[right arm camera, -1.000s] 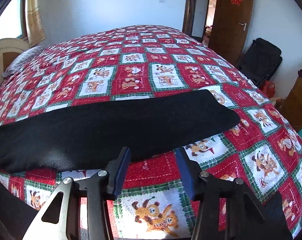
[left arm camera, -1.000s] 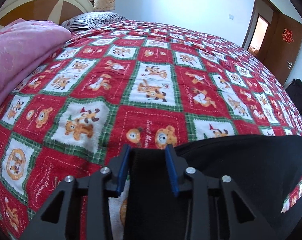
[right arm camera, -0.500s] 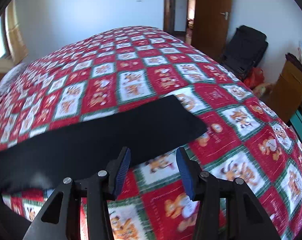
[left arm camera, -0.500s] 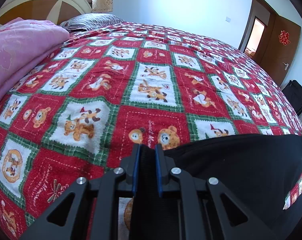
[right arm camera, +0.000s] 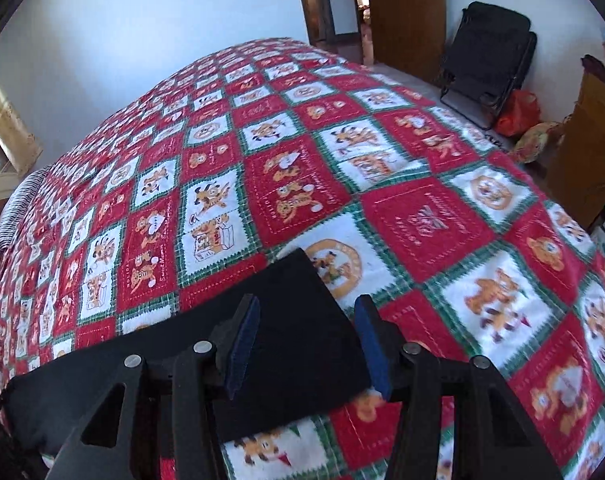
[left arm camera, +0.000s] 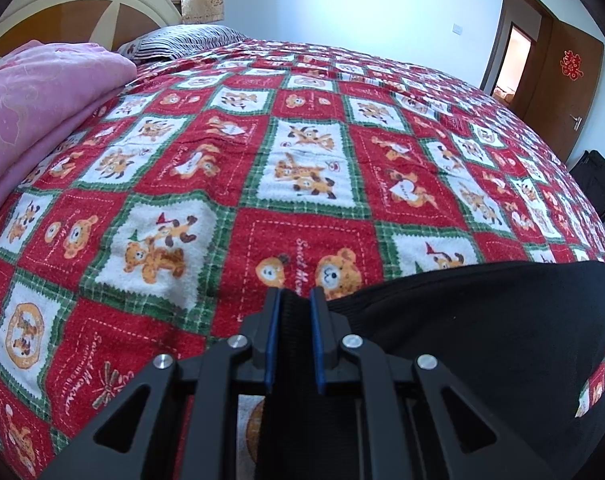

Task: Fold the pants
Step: 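Lower the left tool onto the black pants and close it while the right tool closes on the pants too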

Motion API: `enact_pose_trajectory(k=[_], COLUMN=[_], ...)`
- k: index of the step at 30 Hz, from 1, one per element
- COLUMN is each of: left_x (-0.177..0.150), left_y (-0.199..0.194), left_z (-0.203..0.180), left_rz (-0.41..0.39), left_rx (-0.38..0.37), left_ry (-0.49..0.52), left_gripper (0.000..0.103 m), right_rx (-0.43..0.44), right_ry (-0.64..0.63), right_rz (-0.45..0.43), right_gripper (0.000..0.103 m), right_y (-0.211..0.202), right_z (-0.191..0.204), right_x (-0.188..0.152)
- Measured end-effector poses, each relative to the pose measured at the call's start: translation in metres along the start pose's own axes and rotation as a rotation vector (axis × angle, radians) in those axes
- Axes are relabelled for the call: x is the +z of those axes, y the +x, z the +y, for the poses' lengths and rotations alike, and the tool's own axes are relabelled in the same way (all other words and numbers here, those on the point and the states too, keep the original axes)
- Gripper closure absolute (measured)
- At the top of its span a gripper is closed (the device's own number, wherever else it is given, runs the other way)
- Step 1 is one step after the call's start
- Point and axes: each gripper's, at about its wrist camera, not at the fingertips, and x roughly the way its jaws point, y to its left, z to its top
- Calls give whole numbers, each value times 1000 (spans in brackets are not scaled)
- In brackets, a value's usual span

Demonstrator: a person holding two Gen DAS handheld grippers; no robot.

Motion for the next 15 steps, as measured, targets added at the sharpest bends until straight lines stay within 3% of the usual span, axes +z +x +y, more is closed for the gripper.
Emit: enact_pose_trajectory(k=[15], left_x=[0], left_y=[3], left_z=[0], left_rz=[2], left_rx=[22], left_ry=[3], left_gripper=[84], right_rx=[12], right_ry=[-28], right_rz=[73], right_gripper=[45], right_y=[65], right_z=[5], right_x=[20])
